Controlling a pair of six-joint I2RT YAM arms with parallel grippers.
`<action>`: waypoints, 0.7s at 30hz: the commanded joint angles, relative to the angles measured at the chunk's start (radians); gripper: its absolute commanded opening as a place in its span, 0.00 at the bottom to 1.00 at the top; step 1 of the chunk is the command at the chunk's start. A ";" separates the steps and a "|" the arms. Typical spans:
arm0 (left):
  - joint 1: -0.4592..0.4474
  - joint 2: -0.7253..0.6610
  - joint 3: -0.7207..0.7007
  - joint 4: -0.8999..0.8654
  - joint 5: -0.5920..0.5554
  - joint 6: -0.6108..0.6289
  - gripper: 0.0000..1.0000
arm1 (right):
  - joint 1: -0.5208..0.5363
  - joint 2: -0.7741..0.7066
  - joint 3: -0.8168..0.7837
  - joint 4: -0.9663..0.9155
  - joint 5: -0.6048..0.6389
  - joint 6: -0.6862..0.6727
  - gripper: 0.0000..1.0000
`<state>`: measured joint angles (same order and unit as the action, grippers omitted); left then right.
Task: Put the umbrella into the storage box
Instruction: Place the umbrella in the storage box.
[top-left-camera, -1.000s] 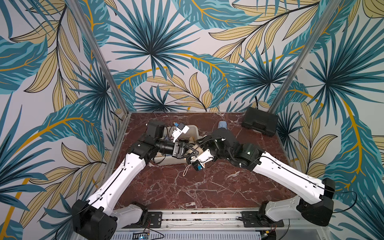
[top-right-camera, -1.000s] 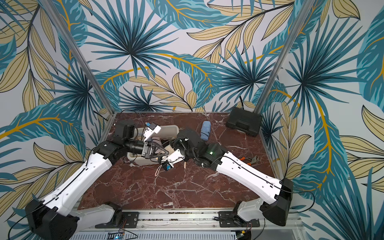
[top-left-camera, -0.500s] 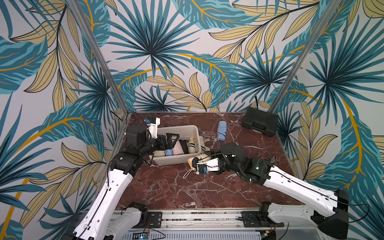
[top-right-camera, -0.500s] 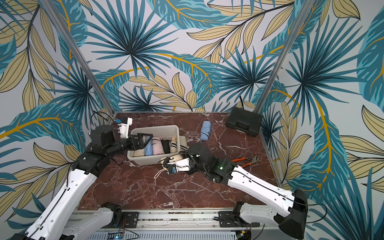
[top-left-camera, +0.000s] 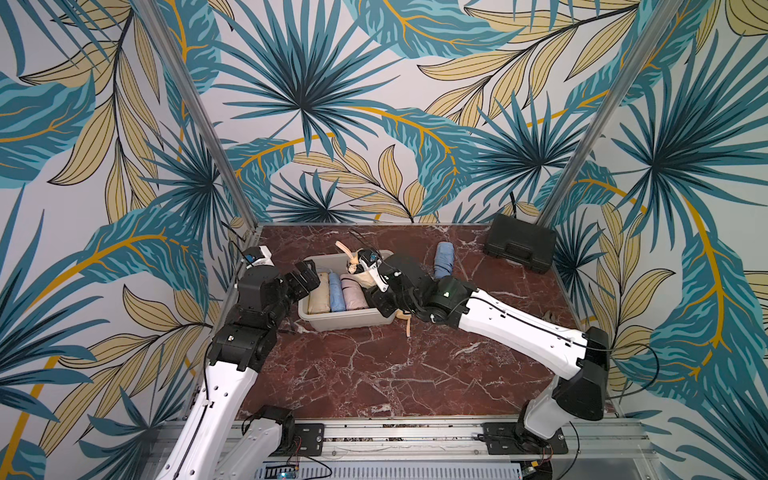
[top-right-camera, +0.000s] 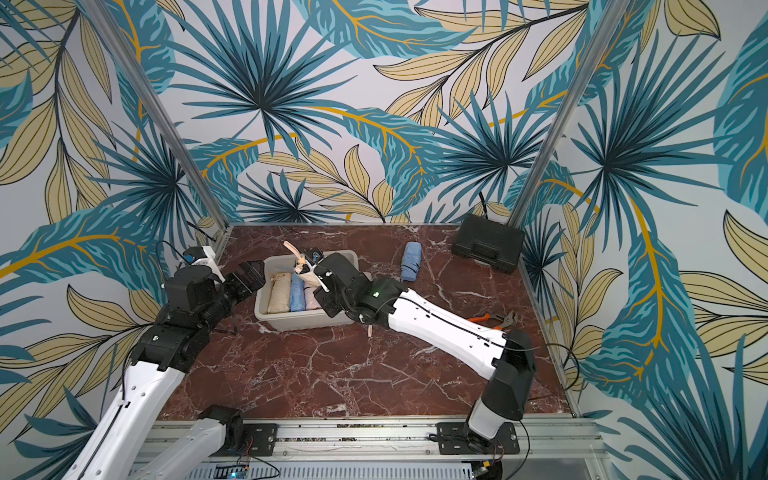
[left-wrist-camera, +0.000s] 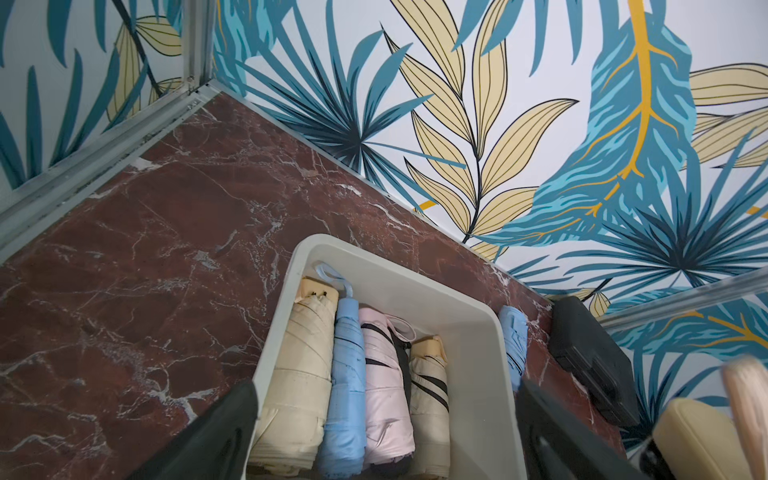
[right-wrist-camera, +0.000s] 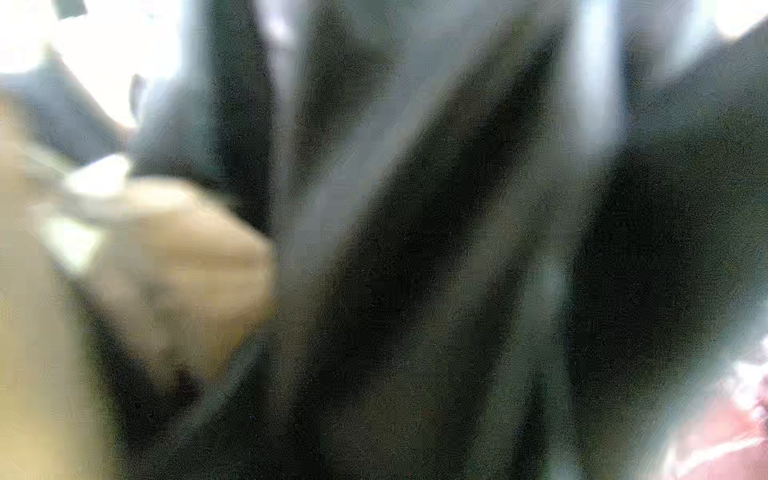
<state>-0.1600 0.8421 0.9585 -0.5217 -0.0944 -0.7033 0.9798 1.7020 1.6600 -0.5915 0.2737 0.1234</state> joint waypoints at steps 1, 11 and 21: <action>0.010 -0.011 -0.019 -0.017 -0.010 -0.027 1.00 | 0.004 0.094 0.135 -0.101 0.029 0.230 0.28; 0.011 -0.014 -0.039 -0.041 0.089 -0.031 1.00 | -0.018 0.330 0.341 -0.199 0.081 0.370 0.28; 0.011 -0.017 -0.053 -0.041 0.106 -0.043 1.00 | -0.065 0.481 0.416 -0.214 0.134 0.434 0.32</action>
<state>-0.1558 0.8410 0.9188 -0.5602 0.0013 -0.7345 0.9222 2.1609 2.0373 -0.8059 0.3687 0.5205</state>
